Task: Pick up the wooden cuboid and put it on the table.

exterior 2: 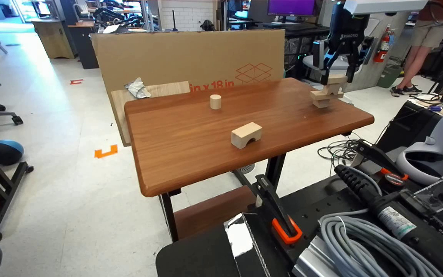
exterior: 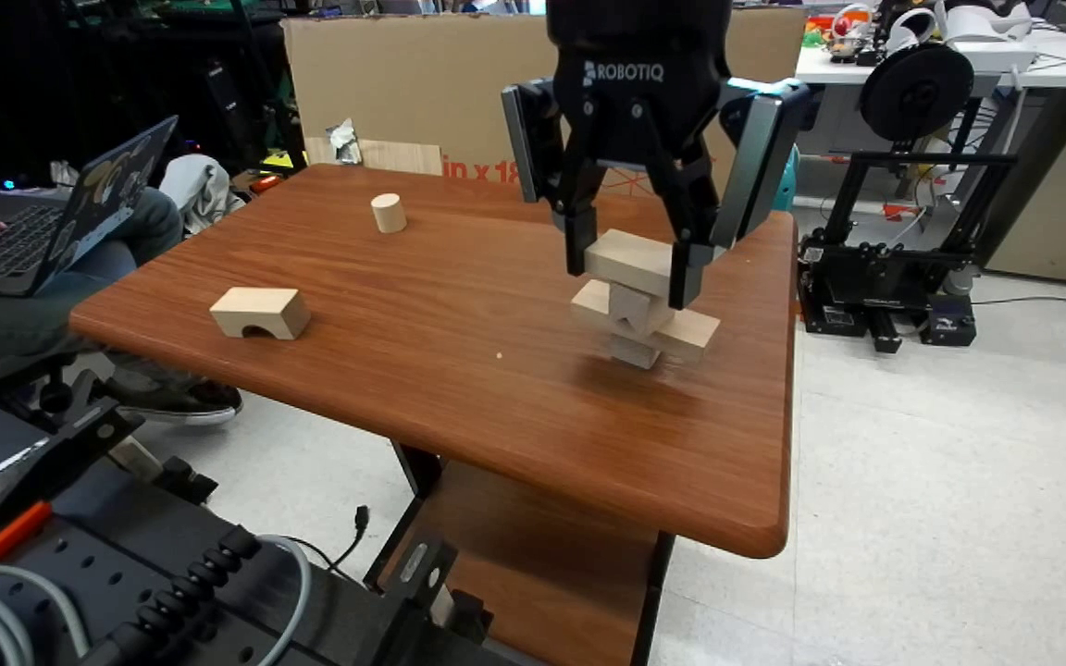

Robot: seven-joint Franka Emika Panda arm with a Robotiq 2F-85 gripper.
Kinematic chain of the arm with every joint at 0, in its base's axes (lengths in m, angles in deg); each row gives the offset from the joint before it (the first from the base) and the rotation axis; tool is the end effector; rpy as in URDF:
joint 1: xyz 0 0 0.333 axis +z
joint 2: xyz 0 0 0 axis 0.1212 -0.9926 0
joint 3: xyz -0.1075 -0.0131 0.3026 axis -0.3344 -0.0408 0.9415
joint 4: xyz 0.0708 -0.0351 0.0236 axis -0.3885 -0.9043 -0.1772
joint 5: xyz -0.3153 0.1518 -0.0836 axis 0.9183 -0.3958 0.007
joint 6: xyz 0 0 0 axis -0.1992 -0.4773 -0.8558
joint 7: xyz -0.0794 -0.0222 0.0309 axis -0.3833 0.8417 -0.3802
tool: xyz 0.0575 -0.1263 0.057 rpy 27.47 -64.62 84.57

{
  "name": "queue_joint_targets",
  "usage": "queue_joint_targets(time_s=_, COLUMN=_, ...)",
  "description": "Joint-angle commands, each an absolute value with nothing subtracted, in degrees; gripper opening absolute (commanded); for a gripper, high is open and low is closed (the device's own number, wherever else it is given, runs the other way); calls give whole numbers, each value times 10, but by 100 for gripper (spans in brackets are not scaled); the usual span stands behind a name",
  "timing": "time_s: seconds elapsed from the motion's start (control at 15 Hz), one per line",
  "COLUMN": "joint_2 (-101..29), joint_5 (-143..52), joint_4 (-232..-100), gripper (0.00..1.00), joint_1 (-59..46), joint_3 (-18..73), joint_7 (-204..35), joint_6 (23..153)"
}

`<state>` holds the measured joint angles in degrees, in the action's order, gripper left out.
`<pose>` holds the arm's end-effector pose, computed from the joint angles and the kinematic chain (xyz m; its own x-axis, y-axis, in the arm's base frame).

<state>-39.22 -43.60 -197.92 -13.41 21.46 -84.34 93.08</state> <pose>0.5111 -0.1578 0.2205 0.9551 -0.2884 -0.0678 -0.2795 -0.9530 0.1169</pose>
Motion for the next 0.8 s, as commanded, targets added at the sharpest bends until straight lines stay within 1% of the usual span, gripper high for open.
queue_joint_targets(time_s=0.0, joint_2=-362, joint_5=-381, joint_4=-2013, gripper=42, joint_1=-120, joint_3=210, joint_7=-841, joint_6=944)
queue_joint_targets(time_s=0.33, joint_2=-347, joint_5=-342, joint_4=-2033, gripper=42, joint_1=-102, joint_3=223, joint_7=-844, joint_6=947)
queue_joint_targets(time_s=0.73, joint_2=-318, joint_5=-368, joint_4=-2050, gripper=42, joint_1=-96, joint_3=256, joint_7=-827, joint_6=947)
